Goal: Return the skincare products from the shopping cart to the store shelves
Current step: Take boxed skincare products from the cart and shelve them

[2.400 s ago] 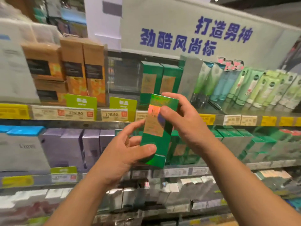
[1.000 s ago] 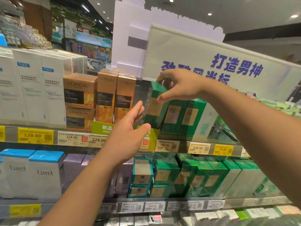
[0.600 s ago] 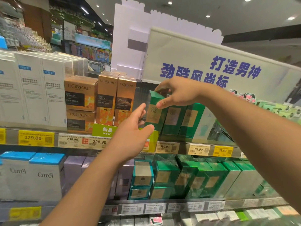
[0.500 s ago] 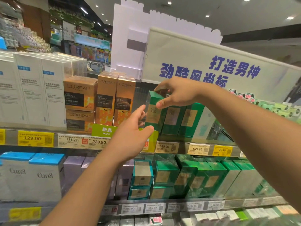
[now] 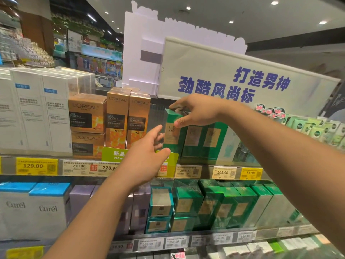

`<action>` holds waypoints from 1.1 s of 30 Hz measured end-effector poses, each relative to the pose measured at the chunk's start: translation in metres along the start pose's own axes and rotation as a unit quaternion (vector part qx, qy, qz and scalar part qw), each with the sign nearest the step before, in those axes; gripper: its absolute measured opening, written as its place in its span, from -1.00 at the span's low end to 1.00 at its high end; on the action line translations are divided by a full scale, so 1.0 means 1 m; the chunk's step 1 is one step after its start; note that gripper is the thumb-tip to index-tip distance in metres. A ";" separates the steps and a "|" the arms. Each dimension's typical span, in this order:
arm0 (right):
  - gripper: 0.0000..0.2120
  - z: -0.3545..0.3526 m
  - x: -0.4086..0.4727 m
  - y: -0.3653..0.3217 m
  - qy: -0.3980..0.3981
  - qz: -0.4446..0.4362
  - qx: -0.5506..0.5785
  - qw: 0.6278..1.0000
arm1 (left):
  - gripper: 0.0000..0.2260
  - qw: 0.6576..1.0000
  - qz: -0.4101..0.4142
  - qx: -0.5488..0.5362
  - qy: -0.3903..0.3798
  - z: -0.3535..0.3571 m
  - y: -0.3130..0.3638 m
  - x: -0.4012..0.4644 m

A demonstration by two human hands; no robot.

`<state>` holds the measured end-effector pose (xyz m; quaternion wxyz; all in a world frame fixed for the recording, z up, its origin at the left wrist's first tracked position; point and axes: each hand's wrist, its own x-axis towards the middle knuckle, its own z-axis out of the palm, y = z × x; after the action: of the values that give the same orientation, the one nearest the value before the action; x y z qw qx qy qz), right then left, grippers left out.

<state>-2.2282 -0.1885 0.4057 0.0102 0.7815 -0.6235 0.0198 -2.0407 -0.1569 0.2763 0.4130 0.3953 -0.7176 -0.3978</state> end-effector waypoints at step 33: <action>-0.51 0.103 -0.176 0.006 0.232 0.091 0.049 0.967 | -0.18 0.989 0.068 -0.120 -0.047 0.060 0.000 -0.048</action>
<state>-2.2712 -0.0229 0.2948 0.1145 0.6949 -0.6709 0.2321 -2.0782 -0.0997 0.2422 0.4492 0.2735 -0.7086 -0.4703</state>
